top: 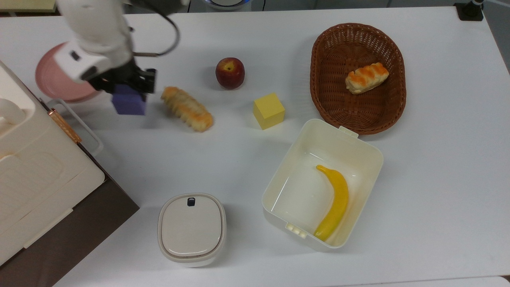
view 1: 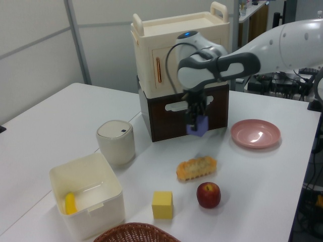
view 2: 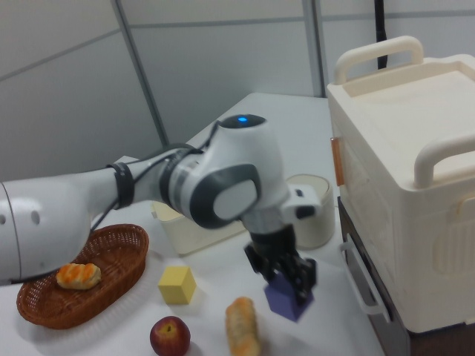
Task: Put the purple cube on a plate
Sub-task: 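Lift the purple cube and carry it over the pink plate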
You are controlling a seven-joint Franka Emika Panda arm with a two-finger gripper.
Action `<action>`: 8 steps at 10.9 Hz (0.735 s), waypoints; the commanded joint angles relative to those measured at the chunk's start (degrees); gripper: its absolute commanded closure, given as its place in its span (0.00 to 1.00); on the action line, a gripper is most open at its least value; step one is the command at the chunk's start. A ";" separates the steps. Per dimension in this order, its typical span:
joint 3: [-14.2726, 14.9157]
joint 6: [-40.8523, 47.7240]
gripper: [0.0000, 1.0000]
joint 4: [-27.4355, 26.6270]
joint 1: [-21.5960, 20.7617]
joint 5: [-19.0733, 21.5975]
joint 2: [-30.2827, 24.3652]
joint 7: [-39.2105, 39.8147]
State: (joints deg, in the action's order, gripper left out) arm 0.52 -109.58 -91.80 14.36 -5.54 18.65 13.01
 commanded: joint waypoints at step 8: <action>-0.26 -3.17 0.57 -13.93 18.67 -0.96 -9.34 29.60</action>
State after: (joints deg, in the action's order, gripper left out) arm 0.58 -109.65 -101.97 29.51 -5.71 11.48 38.55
